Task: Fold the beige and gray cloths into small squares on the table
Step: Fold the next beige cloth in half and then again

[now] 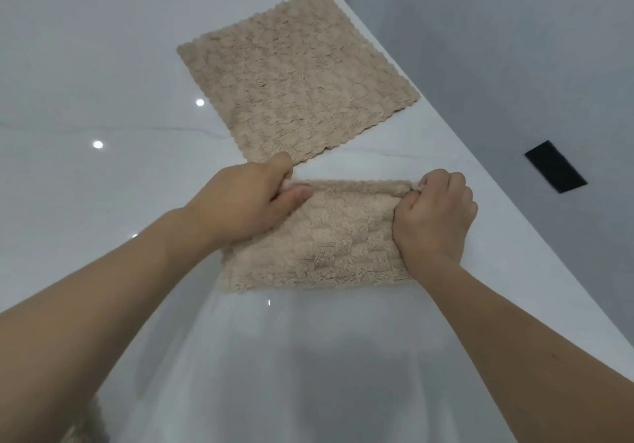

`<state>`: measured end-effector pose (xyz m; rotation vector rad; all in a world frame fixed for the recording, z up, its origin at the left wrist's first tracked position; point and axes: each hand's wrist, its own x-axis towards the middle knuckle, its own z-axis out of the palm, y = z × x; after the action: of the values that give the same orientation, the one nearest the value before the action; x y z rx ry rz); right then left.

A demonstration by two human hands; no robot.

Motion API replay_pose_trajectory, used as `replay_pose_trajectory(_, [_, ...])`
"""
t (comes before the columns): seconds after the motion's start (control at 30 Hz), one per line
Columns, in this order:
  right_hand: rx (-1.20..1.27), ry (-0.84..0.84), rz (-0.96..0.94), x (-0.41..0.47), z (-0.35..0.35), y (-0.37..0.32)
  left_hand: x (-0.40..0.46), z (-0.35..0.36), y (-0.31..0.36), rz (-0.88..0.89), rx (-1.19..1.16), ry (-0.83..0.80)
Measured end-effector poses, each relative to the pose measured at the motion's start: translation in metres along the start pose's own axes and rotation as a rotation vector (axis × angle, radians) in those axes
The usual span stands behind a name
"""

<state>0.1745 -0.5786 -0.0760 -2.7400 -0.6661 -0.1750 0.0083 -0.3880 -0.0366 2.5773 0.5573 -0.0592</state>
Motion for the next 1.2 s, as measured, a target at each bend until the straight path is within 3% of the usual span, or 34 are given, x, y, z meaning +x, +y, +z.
replay_pose_trajectory(0.1, [0.036, 0.025, -0.009, -0.001, 0.001, 0.000, -0.001, -0.012, -0.011, -0.079, -0.163, -0.185])
replay_pose_trajectory(0.2, [0.049, 0.026, -0.013, -0.001, 0.001, 0.000, -0.001, -0.018, -0.018, -0.180, -0.410, -0.266])
replay_pose_trajectory(0.27, [0.044, 0.011, -0.011, 0.000, 0.001, 0.001, -0.002, -0.014, -0.014, -0.160, -0.261, -0.210])
replay_pose_trajectory(0.33, [0.050, 0.006, -0.004, 0.000, 0.001, 0.002, -0.005, -0.006, -0.009, -0.067, -0.043, -0.020])
replay_pose_trajectory(0.4, [0.073, 0.009, -0.002, 0.000, 0.000, 0.001, -0.011, 0.000, -0.007, 0.004, 0.005, 0.126])
replay_pose_trajectory(0.47, [0.095, 0.001, -0.002, 0.000, -0.001, 0.001, -0.017, 0.003, -0.011, 0.076, -0.011, 0.160])
replay_pose_trajectory(0.57, [0.089, -0.010, 0.002, 0.001, -0.001, 0.002, -0.021, 0.001, -0.017, 0.119, -0.006, 0.076])
replay_pose_trajectory(0.7, [0.077, -0.014, 0.016, 0.000, -0.001, 0.002, -0.018, -0.012, -0.021, -0.093, -0.234, -0.128])
replay_pose_trajectory(0.77, [0.082, -0.013, 0.016, 0.000, -0.002, 0.001, -0.018, -0.014, -0.022, -0.173, -0.419, -0.100])
replay_pose_trajectory(0.93, [0.124, -0.027, 0.029, 0.001, -0.004, -0.001, -0.017, -0.017, -0.025, -0.397, -0.558, 0.113])
replay_pose_trajectory(1.03, [0.128, -0.021, 0.027, 0.002, -0.005, -0.002, -0.013, -0.016, -0.023, -0.506, -0.492, 0.132])
replay_pose_trajectory(1.2, [0.108, -0.022, 0.025, 0.003, -0.004, -0.003, -0.011, -0.016, -0.012, -0.533, -0.525, 0.130])
